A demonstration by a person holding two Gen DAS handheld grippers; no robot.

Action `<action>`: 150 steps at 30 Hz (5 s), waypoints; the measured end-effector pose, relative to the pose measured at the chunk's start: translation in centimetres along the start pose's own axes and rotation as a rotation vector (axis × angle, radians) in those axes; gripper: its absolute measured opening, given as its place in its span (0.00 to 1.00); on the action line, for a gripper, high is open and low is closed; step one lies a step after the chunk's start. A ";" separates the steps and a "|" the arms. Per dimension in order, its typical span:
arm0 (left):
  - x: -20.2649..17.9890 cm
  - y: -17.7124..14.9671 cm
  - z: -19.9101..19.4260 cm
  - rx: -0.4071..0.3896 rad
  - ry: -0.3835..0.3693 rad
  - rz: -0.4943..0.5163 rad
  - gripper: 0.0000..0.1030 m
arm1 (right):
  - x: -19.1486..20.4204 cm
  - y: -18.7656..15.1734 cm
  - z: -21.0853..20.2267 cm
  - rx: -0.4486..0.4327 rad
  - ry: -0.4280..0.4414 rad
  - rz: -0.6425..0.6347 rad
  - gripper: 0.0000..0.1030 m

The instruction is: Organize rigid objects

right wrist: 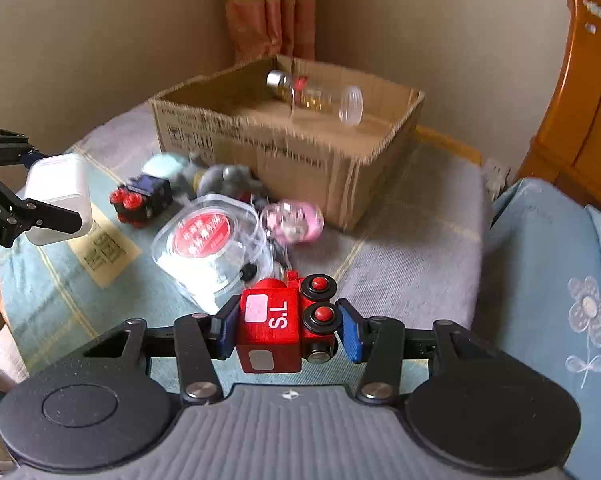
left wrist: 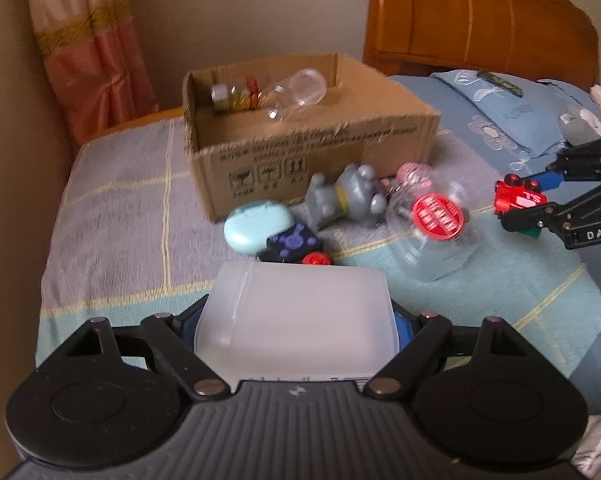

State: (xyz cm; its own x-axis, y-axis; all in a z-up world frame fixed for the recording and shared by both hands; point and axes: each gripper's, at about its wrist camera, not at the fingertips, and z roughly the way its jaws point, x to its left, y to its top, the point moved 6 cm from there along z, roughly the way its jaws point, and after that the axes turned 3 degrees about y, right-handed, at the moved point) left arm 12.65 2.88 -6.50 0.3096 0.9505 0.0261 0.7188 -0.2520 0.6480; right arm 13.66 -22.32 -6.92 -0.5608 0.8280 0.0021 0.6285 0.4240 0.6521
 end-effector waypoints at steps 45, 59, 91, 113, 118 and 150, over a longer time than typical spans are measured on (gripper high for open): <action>4.9 16.7 8.6 -0.090 0.039 0.009 0.94 | -3.4 14.7 2.2 -0.144 -0.026 0.051 0.53; 4.9 14.3 3.5 -0.136 0.061 0.020 0.96 | -4.3 16.6 4.9 -0.160 -0.121 0.159 1.00; 2.3 4.6 0.3 -0.144 0.171 -0.104 0.97 | 2.5 6.4 5.7 0.046 -0.152 0.375 1.00; 3.2 2.1 1.0 -0.123 0.148 -0.149 0.97 | 1.7 3.0 8.0 0.110 -0.143 0.543 1.00; 2.9 2.1 1.0 -0.123 0.139 -0.148 0.97 | 0.4 1.2 6.8 0.114 -0.155 0.586 1.00; 0.1 2.3 7.4 -0.029 0.108 -0.126 0.97 | -1.3 -4.0 4.7 -0.012 -0.195 0.255 1.00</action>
State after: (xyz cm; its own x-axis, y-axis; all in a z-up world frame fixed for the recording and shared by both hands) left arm 18.92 1.08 -10.66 0.1487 0.9886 0.0236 0.7289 -0.1258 0.6729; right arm 14.42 -23.38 -13.08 -0.2713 0.9623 0.0220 0.7286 0.1904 0.6579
